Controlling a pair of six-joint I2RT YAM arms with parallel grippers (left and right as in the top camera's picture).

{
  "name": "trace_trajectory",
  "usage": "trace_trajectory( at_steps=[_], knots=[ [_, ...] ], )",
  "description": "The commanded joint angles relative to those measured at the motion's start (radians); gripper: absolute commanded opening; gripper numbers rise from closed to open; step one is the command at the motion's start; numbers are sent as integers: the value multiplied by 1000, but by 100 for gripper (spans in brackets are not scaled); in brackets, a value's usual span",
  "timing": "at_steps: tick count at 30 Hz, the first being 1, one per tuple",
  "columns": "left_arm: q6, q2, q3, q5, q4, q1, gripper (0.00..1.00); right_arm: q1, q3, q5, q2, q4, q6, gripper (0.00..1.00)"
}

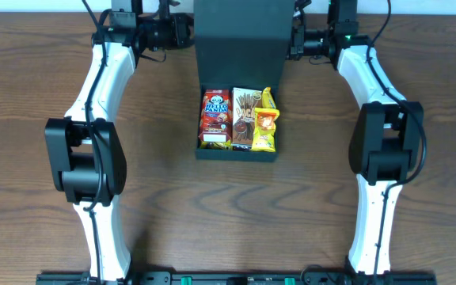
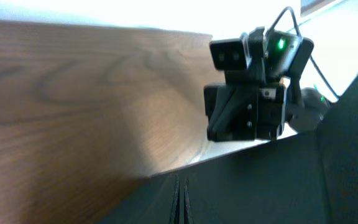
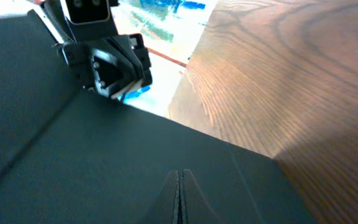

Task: Pack container
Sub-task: 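Grip the lid with both grippers and swing it forward closed, then press down on the closed lid with both grippers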

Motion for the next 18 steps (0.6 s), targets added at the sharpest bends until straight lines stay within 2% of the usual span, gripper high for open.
trace_trajectory(
  at_steps=[1,7,12,14,18],
  knots=[
    [111,-44,5,7,-57,-19,6,5,24,-49,-65,0,4,2],
    [229,-74,5,-27,-241,-32,6,6,24,-113,-81,0,11,2],
    [257,-97,5,-109,-290,-37,6,-3,24,-61,-84,8,16,2],
    [256,-115,5,-175,-288,-37,6,-17,24,40,-84,5,23,2],
    [227,-156,5,-368,-293,-42,6,-42,24,406,-87,-57,96,2]
  ],
)
